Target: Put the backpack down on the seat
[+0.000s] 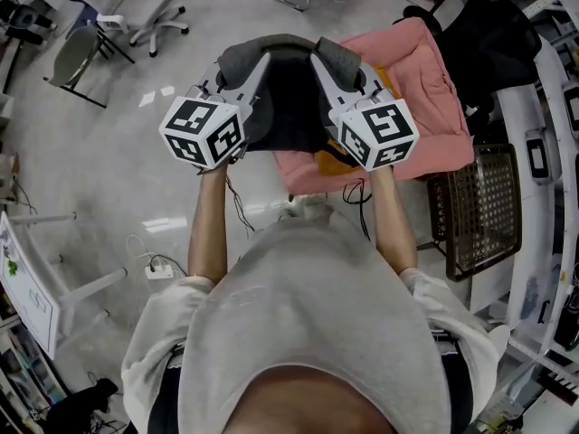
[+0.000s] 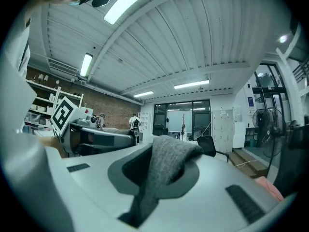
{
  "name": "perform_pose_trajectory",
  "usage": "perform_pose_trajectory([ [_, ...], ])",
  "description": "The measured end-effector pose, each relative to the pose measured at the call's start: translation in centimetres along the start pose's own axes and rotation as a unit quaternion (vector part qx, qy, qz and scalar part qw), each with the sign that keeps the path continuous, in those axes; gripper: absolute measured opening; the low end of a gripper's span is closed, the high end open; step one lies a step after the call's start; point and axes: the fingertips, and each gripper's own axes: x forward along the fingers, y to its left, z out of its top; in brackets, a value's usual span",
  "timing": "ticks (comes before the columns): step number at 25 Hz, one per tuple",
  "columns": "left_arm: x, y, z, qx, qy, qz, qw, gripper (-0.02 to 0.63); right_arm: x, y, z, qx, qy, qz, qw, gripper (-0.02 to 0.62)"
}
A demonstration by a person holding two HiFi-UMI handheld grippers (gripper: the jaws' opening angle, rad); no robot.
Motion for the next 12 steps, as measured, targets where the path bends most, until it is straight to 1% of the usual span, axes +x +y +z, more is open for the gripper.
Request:
perform_pose_trajectory([
  [6, 1.8, 1.2, 0.8, 0.0, 0.001, -0.017, 0.9998, 0.032, 1.9, -2.2, 1.0, -0.014, -0.001, -0.01, 1.0, 0.025],
  [12, 5.6, 1.9, 1.2, 0.016, 0.009, -0.029, 0.9994, 0.032, 3.5, -6.2, 1.0, -0.029, 0.008, -0.021, 0.999, 0.025],
])
